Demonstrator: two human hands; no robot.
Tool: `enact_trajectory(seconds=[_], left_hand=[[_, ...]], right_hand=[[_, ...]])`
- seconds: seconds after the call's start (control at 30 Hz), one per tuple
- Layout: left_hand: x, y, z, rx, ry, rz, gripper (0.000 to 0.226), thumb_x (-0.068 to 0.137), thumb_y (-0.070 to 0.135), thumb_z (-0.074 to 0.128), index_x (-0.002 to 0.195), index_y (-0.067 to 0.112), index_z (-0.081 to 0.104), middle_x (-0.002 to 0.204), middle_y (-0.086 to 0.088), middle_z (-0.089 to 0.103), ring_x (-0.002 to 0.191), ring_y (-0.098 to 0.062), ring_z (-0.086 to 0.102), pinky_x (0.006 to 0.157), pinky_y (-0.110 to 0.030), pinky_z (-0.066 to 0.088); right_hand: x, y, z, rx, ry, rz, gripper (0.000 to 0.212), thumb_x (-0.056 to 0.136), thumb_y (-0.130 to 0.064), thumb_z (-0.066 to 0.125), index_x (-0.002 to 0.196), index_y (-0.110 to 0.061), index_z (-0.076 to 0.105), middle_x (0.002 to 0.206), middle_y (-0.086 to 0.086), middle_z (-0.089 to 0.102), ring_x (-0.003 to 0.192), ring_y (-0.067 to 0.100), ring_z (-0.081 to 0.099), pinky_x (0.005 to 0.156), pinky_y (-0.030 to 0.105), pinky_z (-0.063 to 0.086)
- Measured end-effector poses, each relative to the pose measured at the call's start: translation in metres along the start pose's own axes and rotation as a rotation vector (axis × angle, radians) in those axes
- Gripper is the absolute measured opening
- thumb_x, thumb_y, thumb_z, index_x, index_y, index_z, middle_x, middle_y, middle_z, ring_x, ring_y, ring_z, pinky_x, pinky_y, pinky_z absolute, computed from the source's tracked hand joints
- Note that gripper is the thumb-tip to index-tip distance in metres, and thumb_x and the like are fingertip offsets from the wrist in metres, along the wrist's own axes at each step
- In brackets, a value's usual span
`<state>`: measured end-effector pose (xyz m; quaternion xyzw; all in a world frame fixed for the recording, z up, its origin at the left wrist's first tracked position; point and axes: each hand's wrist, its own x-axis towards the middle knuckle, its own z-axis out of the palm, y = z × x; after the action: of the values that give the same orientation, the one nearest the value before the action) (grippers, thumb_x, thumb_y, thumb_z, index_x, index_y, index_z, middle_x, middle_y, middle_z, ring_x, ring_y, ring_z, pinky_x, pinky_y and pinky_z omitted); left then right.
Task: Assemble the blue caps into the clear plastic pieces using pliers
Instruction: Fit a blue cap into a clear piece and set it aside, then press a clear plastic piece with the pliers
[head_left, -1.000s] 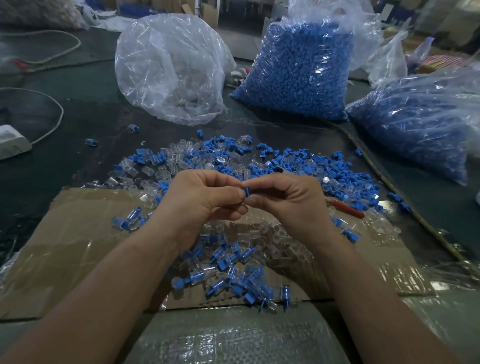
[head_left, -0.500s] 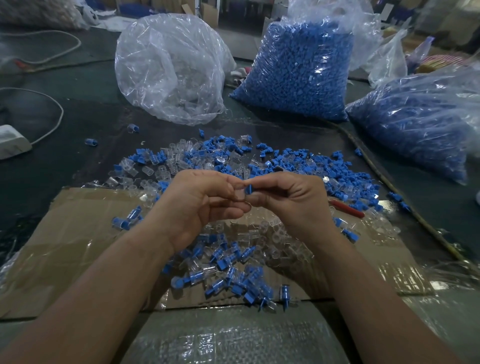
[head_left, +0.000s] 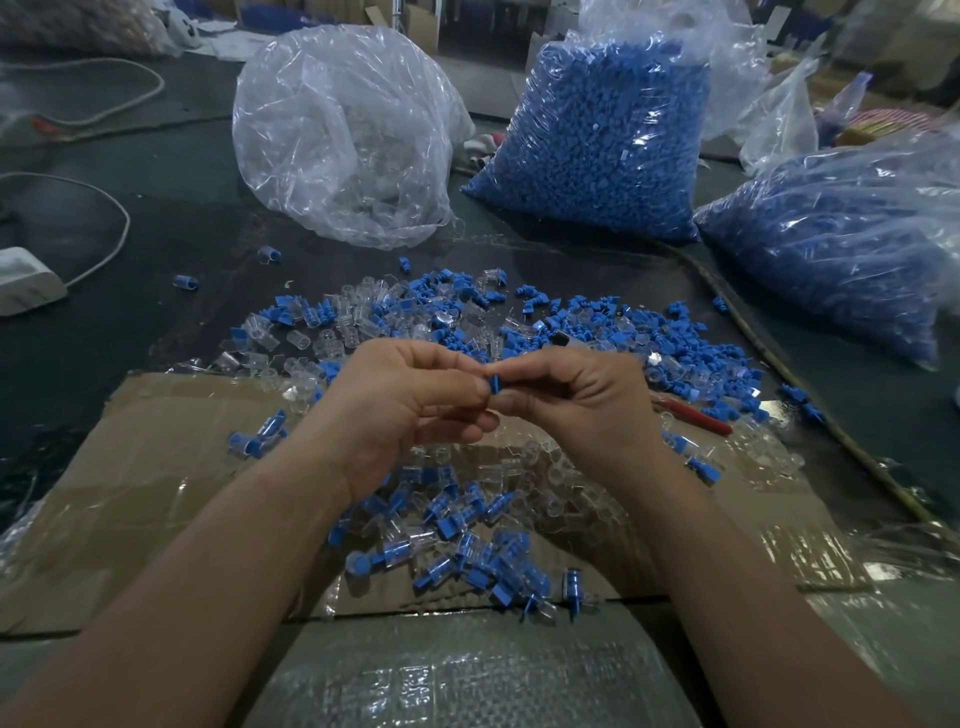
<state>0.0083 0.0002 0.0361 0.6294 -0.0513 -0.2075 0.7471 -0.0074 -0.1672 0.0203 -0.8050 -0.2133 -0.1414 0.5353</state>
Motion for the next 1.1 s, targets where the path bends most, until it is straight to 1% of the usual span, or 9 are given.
enact_trajectory(seconds=[0.17, 0.37, 0.5, 0.6, 0.7, 0.8, 0.9, 1.03, 1.1], left_hand=[[0.0, 0.001, 0.0, 0.0, 0.008, 0.003, 0.005, 0.053, 0.005, 0.068, 0.058, 0.008, 0.068, 0.061, -0.014, 0.067, 0.052, -0.02, 0.066, 0.045, -0.019, 0.05], [0.0, 0.0, 0.002, 0.039, 0.019, 0.021, 0.007, 0.061, -0.002, 0.067, 0.065, 0.002, 0.064, 0.059, -0.013, 0.067, 0.05, -0.019, 0.065, 0.044, -0.018, 0.05], [0.001, -0.002, 0.003, 0.035, 0.035, 0.026, 0.009, 0.067, -0.006, 0.064, 0.065, 0.002, 0.063, 0.056, -0.012, 0.065, 0.048, -0.018, 0.063, 0.043, -0.018, 0.05], [0.001, -0.002, 0.005, -0.002, 0.043, 0.035, 0.012, 0.055, 0.004, 0.067, 0.066, 0.001, 0.062, 0.055, -0.011, 0.064, 0.048, -0.017, 0.063, 0.043, -0.018, 0.05], [0.001, -0.001, 0.003, -0.025, 0.066, 0.049, 0.008, 0.061, -0.001, 0.066, 0.068, 0.0, 0.061, 0.054, -0.009, 0.064, 0.049, -0.016, 0.063, 0.044, -0.017, 0.049], [0.001, 0.0, 0.002, -0.041, 0.077, 0.053, 0.007, 0.064, -0.003, 0.065, 0.068, 0.0, 0.06, 0.053, -0.008, 0.063, 0.049, -0.017, 0.063, 0.045, -0.018, 0.05], [0.001, -0.001, 0.003, -0.049, 0.074, 0.055, 0.006, 0.068, -0.005, 0.064, 0.068, 0.0, 0.06, 0.054, -0.008, 0.063, 0.05, -0.017, 0.063, 0.044, -0.018, 0.05], [0.002, -0.001, 0.002, -0.054, 0.071, 0.06, 0.006, 0.07, -0.006, 0.063, 0.068, -0.001, 0.06, 0.053, -0.008, 0.063, 0.049, -0.017, 0.063, 0.044, -0.018, 0.05], [0.002, -0.001, 0.003, -0.051, 0.066, 0.058, 0.006, 0.071, -0.006, 0.063, 0.069, -0.001, 0.06, 0.054, -0.008, 0.063, 0.05, -0.017, 0.063, 0.044, -0.018, 0.049]], right_hand=[[0.0, -0.002, 0.001, 0.007, -0.004, -0.005, 0.031, 0.068, -0.009, 0.07, 0.098, -0.015, 0.065, 0.071, -0.028, 0.064, 0.074, -0.007, 0.064, 0.066, 0.007, 0.048], [-0.001, -0.003, 0.0, -0.004, -0.019, -0.012, 0.034, 0.068, -0.004, 0.071, 0.1, -0.011, 0.063, 0.082, -0.021, 0.064, 0.077, -0.004, 0.065, 0.07, 0.011, 0.05], [0.0, -0.006, -0.001, -0.025, -0.042, 0.018, 0.032, 0.068, -0.009, 0.072, 0.098, -0.016, 0.065, 0.082, -0.019, 0.065, 0.078, -0.002, 0.066, 0.07, 0.013, 0.051], [0.001, -0.012, -0.012, -0.042, -0.05, 0.18, 0.031, 0.061, -0.037, 0.069, 0.092, -0.033, 0.064, 0.077, -0.02, 0.065, 0.078, -0.003, 0.065, 0.068, 0.008, 0.048], [0.004, -0.007, -0.039, -0.277, 0.099, 0.356, 0.044, 0.061, -0.051, 0.063, 0.1, -0.03, 0.062, 0.083, -0.022, 0.06, 0.078, -0.006, 0.061, 0.065, 0.004, 0.045], [0.004, 0.004, -0.069, -0.548, 0.083, 0.588, 0.055, 0.073, -0.043, 0.068, 0.121, -0.02, 0.055, 0.11, -0.008, 0.06, 0.093, 0.003, 0.054, 0.079, 0.018, 0.041], [0.002, 0.011, -0.078, -0.696, -0.139, 0.836, 0.07, 0.073, -0.046, 0.07, 0.132, -0.02, 0.044, 0.129, 0.001, 0.051, 0.11, 0.017, 0.048, 0.09, 0.034, 0.037], [0.004, 0.01, -0.071, -0.775, -0.3, 0.908, 0.06, 0.069, -0.048, 0.072, 0.119, -0.023, 0.049, 0.097, -0.005, 0.047, 0.087, 0.012, 0.043, 0.071, 0.029, 0.035], [0.005, 0.009, -0.069, -0.806, -0.314, 0.904, 0.055, 0.069, -0.046, 0.072, 0.114, -0.024, 0.05, 0.091, -0.007, 0.045, 0.084, 0.011, 0.043, 0.067, 0.028, 0.034]])
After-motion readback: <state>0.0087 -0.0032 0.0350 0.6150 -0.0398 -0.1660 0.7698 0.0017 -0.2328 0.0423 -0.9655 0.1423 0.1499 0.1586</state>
